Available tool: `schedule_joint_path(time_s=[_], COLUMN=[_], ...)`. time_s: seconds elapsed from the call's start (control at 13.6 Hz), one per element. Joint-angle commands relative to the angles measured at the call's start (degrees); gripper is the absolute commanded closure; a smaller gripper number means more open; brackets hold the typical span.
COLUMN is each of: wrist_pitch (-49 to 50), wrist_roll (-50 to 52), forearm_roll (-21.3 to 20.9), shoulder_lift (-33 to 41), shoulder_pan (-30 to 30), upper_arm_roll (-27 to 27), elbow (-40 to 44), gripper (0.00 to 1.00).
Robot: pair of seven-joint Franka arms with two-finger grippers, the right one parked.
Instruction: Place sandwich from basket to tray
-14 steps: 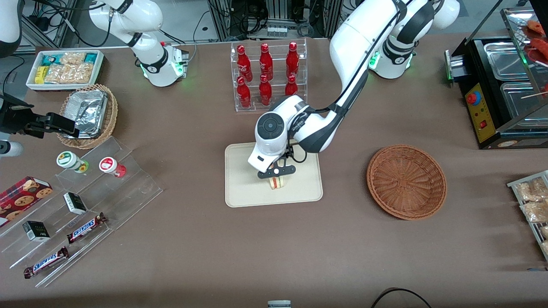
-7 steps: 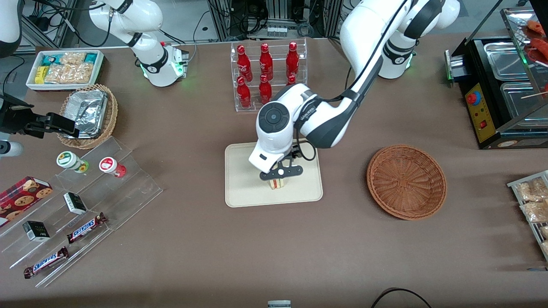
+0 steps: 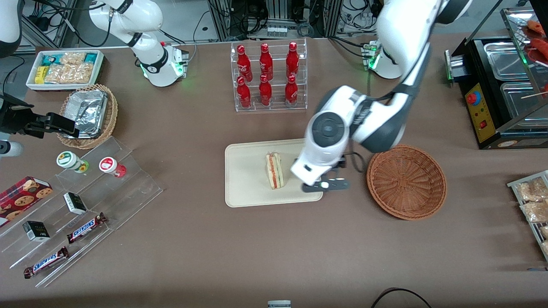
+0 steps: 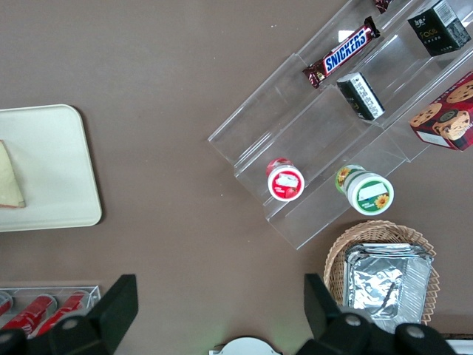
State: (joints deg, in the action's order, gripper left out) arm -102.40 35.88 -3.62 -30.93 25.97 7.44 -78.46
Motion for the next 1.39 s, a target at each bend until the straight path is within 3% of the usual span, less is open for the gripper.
schedule_joint_path(time_s=[0.0, 0.59, 0.88, 1.32], wrist_pitch=[-0.52, 0.09, 2.72, 12.04], wrist_roll=[-6.94, -26.38, -26.65, -26.74], forearm_roll=[0.72, 2.66, 3.36, 3.45], shoulder_lift=[5.25, 15.62, 23.35, 30.48], shoulder_pan=[-4.42, -16.91, -18.67, -24.73], upper_arm_roll=[0.73, 0.73, 0.64, 1.52], elbow=[-6.43, -16.1, -22.25, -22.18], gripper=[0.0, 0.0, 0.0, 0.0])
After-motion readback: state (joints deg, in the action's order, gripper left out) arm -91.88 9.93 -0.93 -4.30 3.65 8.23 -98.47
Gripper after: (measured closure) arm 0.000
